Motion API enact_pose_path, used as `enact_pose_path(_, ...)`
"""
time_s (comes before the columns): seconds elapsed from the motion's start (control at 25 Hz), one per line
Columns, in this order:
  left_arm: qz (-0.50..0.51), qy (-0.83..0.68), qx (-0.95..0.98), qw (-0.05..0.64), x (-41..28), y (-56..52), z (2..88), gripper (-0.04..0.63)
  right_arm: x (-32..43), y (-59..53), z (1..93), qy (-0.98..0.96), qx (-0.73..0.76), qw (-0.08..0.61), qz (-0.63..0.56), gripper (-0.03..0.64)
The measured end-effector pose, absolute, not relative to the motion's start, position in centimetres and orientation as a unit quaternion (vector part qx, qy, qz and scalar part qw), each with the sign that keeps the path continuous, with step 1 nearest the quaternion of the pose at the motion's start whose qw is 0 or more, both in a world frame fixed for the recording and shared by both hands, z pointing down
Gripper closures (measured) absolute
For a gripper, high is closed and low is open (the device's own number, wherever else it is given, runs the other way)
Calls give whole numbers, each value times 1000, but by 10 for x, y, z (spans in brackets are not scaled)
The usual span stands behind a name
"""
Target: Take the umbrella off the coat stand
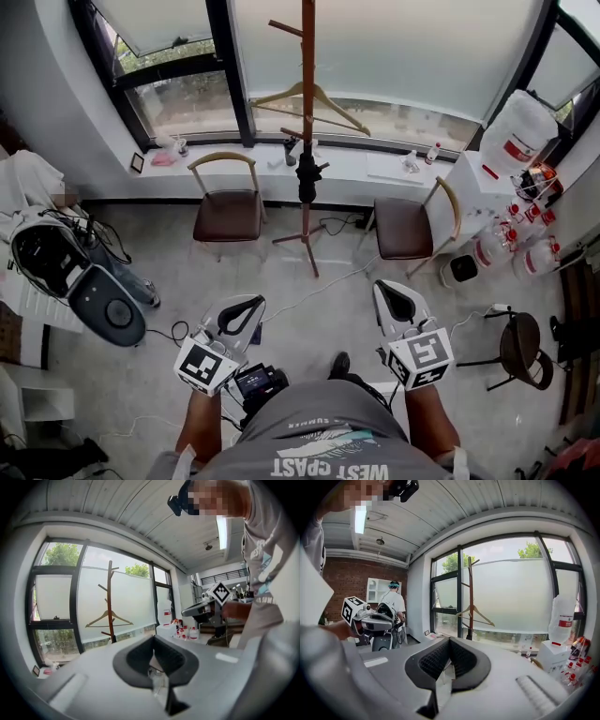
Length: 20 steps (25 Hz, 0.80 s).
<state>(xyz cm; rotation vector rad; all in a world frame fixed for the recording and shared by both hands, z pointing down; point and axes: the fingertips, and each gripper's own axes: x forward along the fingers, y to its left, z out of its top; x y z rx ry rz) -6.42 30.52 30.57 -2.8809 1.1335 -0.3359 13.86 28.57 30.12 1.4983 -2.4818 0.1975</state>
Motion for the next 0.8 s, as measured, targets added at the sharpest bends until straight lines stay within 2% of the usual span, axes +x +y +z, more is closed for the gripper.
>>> enact_pose_path(0.8, -140, 439, -888, 4, 30, 246, 307, 594, 220, 185, 318, -894, 432, 81, 92, 615)
